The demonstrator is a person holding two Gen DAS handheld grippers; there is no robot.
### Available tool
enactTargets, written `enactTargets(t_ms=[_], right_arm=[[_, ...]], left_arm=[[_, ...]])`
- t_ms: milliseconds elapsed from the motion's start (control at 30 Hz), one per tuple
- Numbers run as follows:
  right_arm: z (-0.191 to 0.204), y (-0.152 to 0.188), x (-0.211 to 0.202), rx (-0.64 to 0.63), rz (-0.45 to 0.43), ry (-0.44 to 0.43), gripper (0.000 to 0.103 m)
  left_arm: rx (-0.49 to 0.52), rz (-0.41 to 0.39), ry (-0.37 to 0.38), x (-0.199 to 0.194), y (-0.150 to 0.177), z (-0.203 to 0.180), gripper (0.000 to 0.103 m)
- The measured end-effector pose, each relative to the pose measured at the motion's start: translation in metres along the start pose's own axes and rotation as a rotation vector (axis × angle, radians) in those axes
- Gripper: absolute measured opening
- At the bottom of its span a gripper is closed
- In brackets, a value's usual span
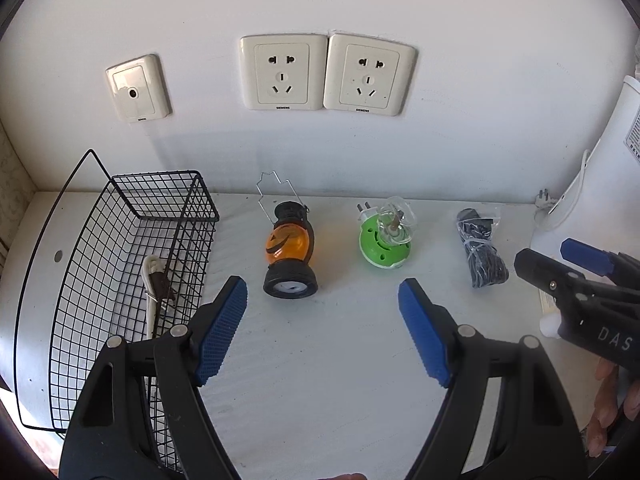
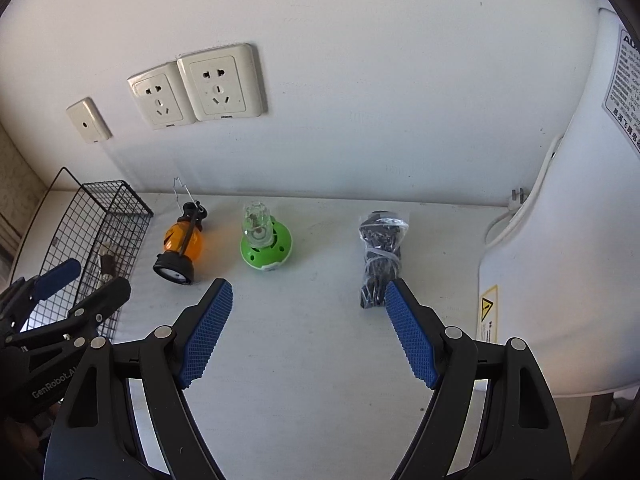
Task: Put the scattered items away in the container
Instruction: 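Withdraw both grippers from the basket toward the green lamp and bagged cable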
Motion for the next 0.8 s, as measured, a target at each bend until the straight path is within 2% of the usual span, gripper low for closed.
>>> enactTargets(t_ms=[500,800], right_arm=[[-0.05,0.011,0.002,0.069,0.015,0.055,0.079],[-0.07,0.013,0.017,0.088,0.01,0.073,0.079]], left_arm=[[0.052,-0.012,0.045,0.02,-0.015,-0.053,0.075],[0.064,-0.024,0.072,0.036,-0.024,-0.078,0.075]])
Point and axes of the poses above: each gripper's, at about its wrist camera, not at the fingertips, and x roughly the way its jaws point, z to its left, y to its underside, the point moved 8 cm from there along x, roughly the way its jaws point, and after that the axes turned 12 degrees about -y, right-handed, at the moved point
